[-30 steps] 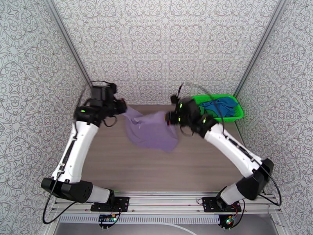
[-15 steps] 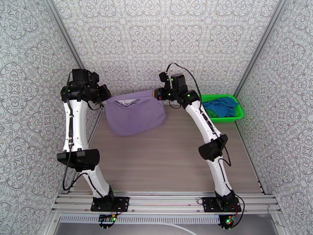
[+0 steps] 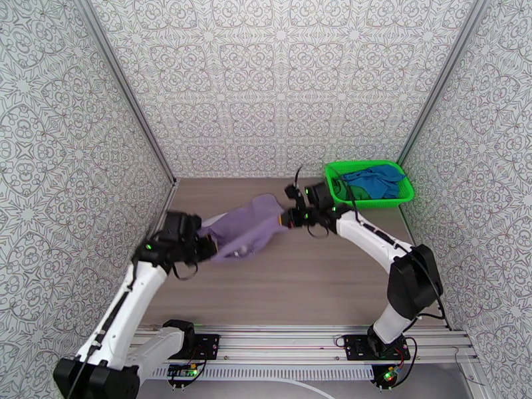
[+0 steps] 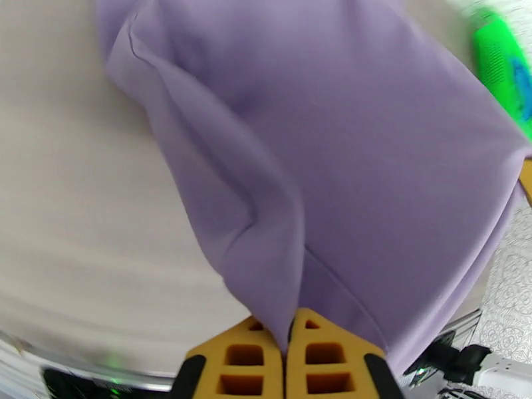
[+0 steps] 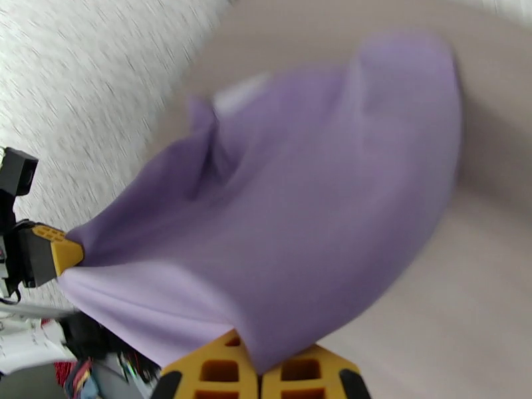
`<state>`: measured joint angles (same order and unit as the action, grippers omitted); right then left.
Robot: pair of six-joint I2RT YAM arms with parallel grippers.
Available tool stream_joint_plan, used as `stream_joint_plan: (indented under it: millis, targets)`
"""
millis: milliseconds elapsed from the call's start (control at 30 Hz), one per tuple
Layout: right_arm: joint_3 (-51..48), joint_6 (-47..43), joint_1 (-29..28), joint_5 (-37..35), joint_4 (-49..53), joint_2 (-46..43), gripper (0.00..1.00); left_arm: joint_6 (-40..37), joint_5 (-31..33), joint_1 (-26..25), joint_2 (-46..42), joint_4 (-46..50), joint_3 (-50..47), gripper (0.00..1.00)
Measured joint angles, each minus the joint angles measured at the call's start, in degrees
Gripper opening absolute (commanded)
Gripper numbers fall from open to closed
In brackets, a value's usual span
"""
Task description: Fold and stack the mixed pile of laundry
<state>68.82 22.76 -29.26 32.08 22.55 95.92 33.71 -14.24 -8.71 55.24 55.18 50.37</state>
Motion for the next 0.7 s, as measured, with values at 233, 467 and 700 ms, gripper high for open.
stream_joint_plan:
  millis: [233, 467, 700]
  targets:
    - [-3.19, 1.36, -5.57, 4.48, -0.48, -7.41, 0.00, -1.03, 2.80, 8.35, 0.74, 7.65, 20.39, 0.00]
    - [7.15, 4.76, -18.62, 8.07, -4.15, -13.53, 0.00, -6.16, 3.87, 17.57, 13.81, 15.76, 57.59, 0.00]
    - [25.55, 10.34, -31.45, 9.25, -6.88, -0.48, 0.00, -9.40, 4.09, 21.20, 26.23, 24.11, 86.62, 0.00]
